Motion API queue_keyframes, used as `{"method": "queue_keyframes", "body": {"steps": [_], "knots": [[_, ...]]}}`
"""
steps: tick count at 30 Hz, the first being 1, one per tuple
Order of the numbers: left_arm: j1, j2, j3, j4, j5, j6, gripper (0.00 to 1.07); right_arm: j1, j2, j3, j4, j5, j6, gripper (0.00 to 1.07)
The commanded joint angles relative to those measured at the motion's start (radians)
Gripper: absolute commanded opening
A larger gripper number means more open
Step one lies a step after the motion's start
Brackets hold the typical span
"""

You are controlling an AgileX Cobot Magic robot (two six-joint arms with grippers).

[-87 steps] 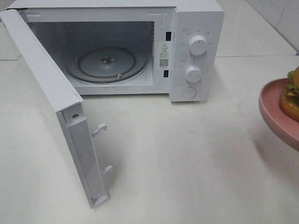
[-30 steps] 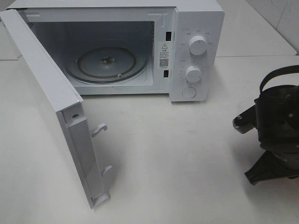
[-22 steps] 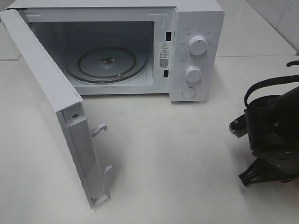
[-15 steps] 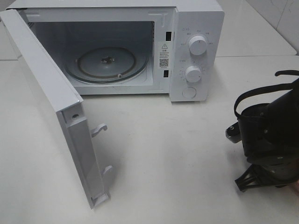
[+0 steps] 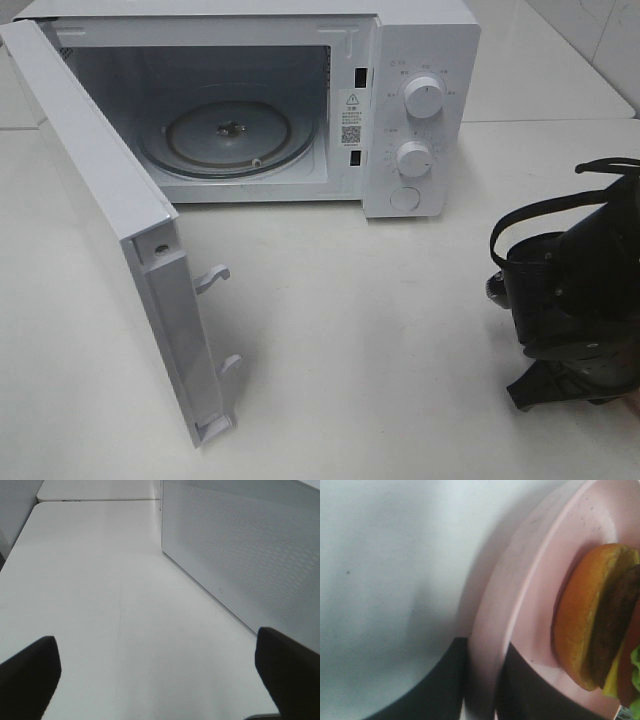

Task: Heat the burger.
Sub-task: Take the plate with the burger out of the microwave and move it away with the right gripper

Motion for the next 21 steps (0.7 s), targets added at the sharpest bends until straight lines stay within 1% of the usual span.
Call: {"method": "queue_keyframes", "body": {"steps": [1,2,3,4,5,6,8,9,10,11,12,14,15,16,18,19,21], "knots": [[0.003,-0.008,0.003,0.000,-0.009,-0.006,0.98,-0.002,-0.035,-0.002,0.006,0.033,-0.041,0.36],[0.003,-0.008,0.003,0.000,-0.009,-0.006,0.98,-0.002,-0.054,-0.002,0.017,0.033,-0.060,0.40],[0.003,-0.008,0.003,0.000,-0.009,-0.006,0.98,-0.002,-0.097,-0.002,0.042,0.033,-0.097,0.47],[0.003,-0.008,0.003,0.000,-0.009,-0.006,0.98,-0.002,-0.097,-0.002,0.042,0.033,-0.097,0.47],[0.003,-0.008,0.003,0.000,-0.009,-0.006,0.98,-0.002,-0.138,-0.002,0.076,0.031,-0.136,0.54],[0.003,-0.008,0.003,0.000,-0.009,-0.006,0.98,-0.002,-0.138,-0.002,0.076,0.031,-0.136,0.54],[0.003,-0.008,0.003,0.000,-0.009,-0.006,0.98,-0.002,-0.203,-0.002,0.128,0.022,-0.209,0.62],[0.003,-0.008,0.003,0.000,-0.009,-0.006,0.98,-0.002,-0.203,-0.002,0.128,0.022,-0.209,0.62],[0.003,-0.008,0.003,0.000,-0.009,-0.006,0.98,-0.002,-0.256,-0.002,0.168,0.009,-0.266,0.68],[0.003,-0.008,0.003,0.000,-0.009,-0.006,0.98,-0.002,-0.284,-0.002,0.190,0.002,-0.292,0.70],[0.003,-0.008,0.003,0.000,-0.009,-0.006,0.98,-0.002,-0.284,-0.002,0.190,0.002,-0.292,0.70],[0.003,-0.008,0.003,0.000,-0.009,-0.006,0.98,-0.002,-0.361,-0.002,0.250,-0.017,-0.371,0.74],[0.003,-0.008,0.003,0.000,-0.009,-0.006,0.98,-0.002,-0.361,-0.002,0.250,-0.017,-0.371,0.74],[0.003,-0.008,0.003,0.000,-0.009,-0.006,0.98,-0.002,-0.422,-0.002,0.297,-0.024,-0.446,0.77],[0.003,-0.008,0.003,0.000,-0.009,-0.006,0.98,-0.002,-0.451,-0.002,0.314,-0.027,-0.485,0.77],[0.003,-0.008,0.003,0.000,-0.009,-0.006,0.98,-0.002,-0.512,-0.002,0.359,-0.031,-0.561,0.78],[0.003,-0.008,0.003,0.000,-0.009,-0.006,0.98,-0.002,-0.537,-0.002,0.377,-0.032,-0.584,0.77]]}}
